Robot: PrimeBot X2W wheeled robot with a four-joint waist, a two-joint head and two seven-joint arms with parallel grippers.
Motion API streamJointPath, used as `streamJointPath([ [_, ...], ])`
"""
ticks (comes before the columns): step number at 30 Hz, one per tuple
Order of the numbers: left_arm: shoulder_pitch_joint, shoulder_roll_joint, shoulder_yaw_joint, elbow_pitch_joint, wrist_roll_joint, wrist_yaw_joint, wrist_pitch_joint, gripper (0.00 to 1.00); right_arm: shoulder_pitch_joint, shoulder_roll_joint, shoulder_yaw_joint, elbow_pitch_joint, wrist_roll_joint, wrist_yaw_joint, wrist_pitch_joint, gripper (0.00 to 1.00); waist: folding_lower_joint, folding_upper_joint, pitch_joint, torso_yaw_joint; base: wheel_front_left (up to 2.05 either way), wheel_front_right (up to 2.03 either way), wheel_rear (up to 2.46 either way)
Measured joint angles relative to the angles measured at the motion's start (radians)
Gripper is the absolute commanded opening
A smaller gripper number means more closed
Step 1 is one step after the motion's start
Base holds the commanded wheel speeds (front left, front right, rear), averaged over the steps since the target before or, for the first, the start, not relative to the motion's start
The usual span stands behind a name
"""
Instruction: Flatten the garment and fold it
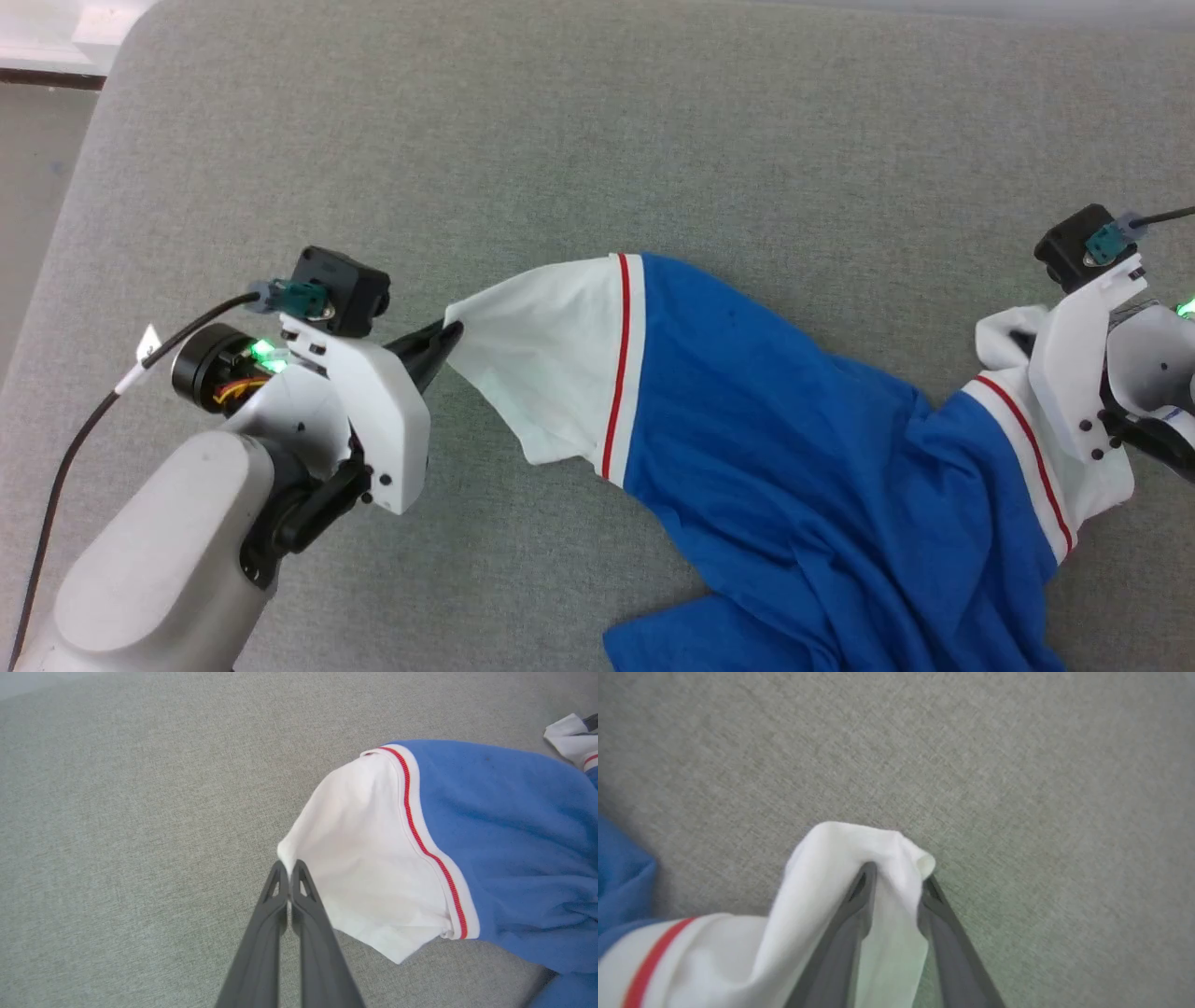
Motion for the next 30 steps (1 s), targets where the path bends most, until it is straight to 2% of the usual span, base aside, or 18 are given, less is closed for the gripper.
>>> streamJointPath([
  [5, 0.000, -0.007, 0.008, 0.019, 0.004, 0.000, -0.045, 0.00, -0.009, 0.014, -0.017, 0.081, 0.019, 0.001, -0.164, 0.00, 0.0002, 0.0000, -0.018, -0.003, 0.00, 0.00, 0.00],
  [8, 0.000, -0.005, 0.028, 0.029, 0.004, 0.005, -0.084, 0.00, -0.009, 0.016, -0.077, 0.123, 0.028, 0.001, -0.263, 0.00, 0.0004, 0.0001, -0.040, -0.007, 0.00, 0.00, 0.00],
  [13, 0.006, 0.015, 0.082, 0.024, 0.004, 0.024, -0.152, 0.00, -0.010, 0.003, -0.190, 0.114, 0.033, 0.001, -0.377, 0.00, 0.0003, 0.0001, -0.094, -0.022, 0.00, 0.00, 0.00],
  [20, 0.040, 0.073, 0.196, -0.043, -0.001, 0.073, -0.240, 0.00, -0.009, -0.038, -0.349, -0.008, 0.007, 0.001, -0.440, 0.00, 0.0002, 0.0001, -0.185, -0.059, 0.00, 0.00, 0.00],
  [30, 0.064, 0.150, 0.378, -0.224, -0.018, 0.158, -0.325, 0.00, -0.004, -0.047, -0.575, -0.269, -0.026, 0.001, -0.409, 0.00, -0.0001, 0.0001, -0.298, -0.127, 0.00, 0.00, 0.00],
])
